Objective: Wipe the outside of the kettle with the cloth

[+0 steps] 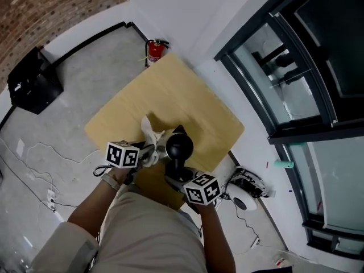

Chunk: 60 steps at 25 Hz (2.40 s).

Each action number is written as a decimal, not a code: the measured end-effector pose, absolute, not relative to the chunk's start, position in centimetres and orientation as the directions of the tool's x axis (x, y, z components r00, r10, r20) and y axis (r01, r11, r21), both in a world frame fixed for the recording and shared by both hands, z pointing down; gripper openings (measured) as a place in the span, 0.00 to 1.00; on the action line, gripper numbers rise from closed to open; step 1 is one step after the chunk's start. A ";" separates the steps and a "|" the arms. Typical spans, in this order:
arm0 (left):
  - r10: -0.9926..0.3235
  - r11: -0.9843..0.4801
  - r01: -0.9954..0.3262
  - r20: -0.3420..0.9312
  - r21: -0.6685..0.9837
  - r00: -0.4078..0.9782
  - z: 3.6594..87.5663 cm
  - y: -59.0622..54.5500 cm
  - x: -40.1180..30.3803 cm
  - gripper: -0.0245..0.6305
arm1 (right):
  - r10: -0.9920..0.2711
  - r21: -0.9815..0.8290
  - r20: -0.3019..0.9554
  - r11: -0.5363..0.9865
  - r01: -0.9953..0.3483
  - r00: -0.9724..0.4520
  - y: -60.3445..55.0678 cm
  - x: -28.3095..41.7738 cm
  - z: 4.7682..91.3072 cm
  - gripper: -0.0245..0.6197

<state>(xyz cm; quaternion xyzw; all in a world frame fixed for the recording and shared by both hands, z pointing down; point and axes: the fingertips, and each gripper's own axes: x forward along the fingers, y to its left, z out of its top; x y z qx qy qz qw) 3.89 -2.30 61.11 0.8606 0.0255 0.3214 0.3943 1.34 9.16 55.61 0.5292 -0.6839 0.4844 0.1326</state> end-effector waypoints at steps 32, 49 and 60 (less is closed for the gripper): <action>0.518 -0.762 0.035 0.577 0.647 0.631 57.2 1.0 1.2 0.20 | -0.419 0.289 0.874 0.047 -0.956 0.244 11.7 13.6 55.1 0.32; 0.515 -0.825 0.201 0.555 0.529 0.653 55.3 0.2 7.1 0.20 | -0.760 -0.185 0.634 0.026 -0.982 -0.140 12.8 3.0 54.4 0.59; 0.630 -0.742 0.215 0.551 0.635 0.547 55.0 4.1 0.7 0.19 | -0.705 -0.209 0.678 0.084 -0.974 -0.206 14.8 5.9 54.9 0.72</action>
